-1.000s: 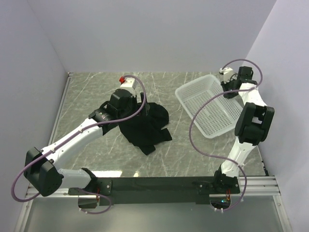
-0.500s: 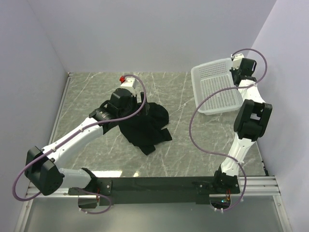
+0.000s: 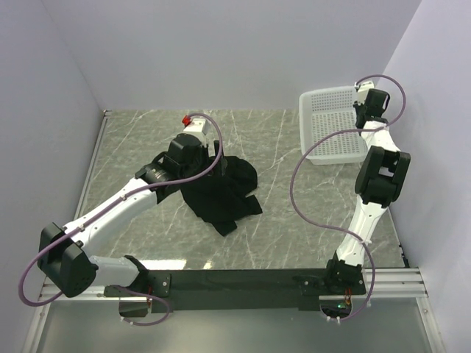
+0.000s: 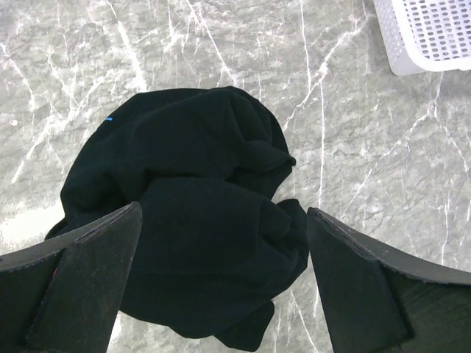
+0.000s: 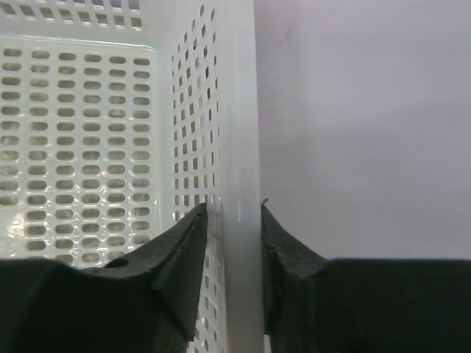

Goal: Fold and stack the t-shirts
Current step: Flatten the tshirt out

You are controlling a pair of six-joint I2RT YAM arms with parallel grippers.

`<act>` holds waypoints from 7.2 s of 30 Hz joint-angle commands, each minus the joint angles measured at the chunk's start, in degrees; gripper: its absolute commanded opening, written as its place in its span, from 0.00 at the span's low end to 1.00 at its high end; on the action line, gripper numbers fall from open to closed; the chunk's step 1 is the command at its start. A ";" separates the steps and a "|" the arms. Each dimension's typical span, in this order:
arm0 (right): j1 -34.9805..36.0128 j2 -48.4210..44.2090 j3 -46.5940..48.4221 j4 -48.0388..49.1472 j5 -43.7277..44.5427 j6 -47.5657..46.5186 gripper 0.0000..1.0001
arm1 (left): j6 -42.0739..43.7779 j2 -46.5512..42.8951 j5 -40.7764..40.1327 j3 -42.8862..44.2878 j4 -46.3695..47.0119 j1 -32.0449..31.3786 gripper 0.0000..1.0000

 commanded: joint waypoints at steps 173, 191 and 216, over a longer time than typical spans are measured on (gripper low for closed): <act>38.12 -26.44 -24.20 -27.70 -55.15 16.67 0.65 | 4.02 22.42 20.83 11.82 3.06 19.41 0.95; 31.08 -29.96 -30.09 -26.03 -51.98 17.82 0.65 | 14.05 47.58 32.17 30.99 -7.13 18.53 0.81; 30.91 -28.99 -29.48 -26.91 -53.03 18.26 0.65 | 10.71 28.28 26.63 31.17 -0.47 19.15 0.01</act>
